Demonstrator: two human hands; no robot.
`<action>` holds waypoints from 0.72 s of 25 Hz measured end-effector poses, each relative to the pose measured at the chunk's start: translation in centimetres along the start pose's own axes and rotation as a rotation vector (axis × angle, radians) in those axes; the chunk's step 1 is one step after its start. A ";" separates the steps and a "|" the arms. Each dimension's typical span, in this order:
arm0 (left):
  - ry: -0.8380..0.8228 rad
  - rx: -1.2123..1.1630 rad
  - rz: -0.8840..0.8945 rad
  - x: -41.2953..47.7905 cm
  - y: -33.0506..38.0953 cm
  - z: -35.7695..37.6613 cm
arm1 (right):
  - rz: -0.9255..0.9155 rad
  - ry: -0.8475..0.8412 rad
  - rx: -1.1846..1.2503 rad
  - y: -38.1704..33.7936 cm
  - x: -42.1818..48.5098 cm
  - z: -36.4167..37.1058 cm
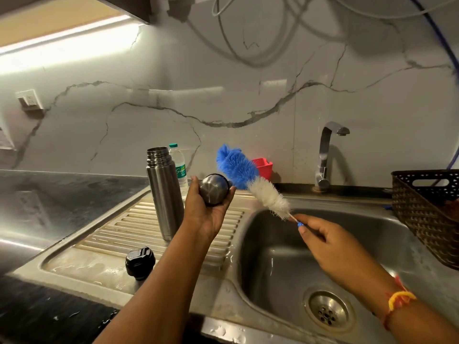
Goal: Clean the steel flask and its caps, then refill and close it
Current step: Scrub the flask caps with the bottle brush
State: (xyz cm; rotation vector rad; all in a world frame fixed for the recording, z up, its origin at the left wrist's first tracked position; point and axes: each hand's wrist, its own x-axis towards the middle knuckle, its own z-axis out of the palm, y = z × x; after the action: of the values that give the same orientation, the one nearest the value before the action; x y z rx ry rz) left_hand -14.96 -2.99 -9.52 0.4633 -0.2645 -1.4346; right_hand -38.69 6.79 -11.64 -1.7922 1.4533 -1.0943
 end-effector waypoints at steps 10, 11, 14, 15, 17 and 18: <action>0.020 0.142 -0.072 -0.6 -0.8 -0.1 | -0.046 -0.016 -0.145 -0.9 -0.2 1.1; 0.019 0.101 -0.073 -0.4 -0.6 -0.2 | -0.046 -0.017 -0.160 -0.9 -0.3 1.0; 0.029 -0.011 -0.069 0.5 0.1 -0.5 | -0.041 -0.053 -0.192 -0.8 -0.8 1.1; 0.017 -0.007 -0.071 0.4 -0.1 -0.5 | -0.047 -0.054 -0.190 -0.8 -0.8 1.3; -0.013 0.026 -0.084 0.0 -0.6 -0.3 | -0.052 -0.050 -0.175 -0.9 -0.6 1.8; -0.016 0.021 -0.082 -0.1 -0.6 -0.2 | -0.049 -0.053 -0.169 -1.0 -0.6 1.9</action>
State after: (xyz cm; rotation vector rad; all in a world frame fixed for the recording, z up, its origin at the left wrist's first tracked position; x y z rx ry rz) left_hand -15.40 -2.87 -9.99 0.4842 -0.2764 -1.5171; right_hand -36.63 7.47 -11.91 -1.9679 1.5164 -0.9644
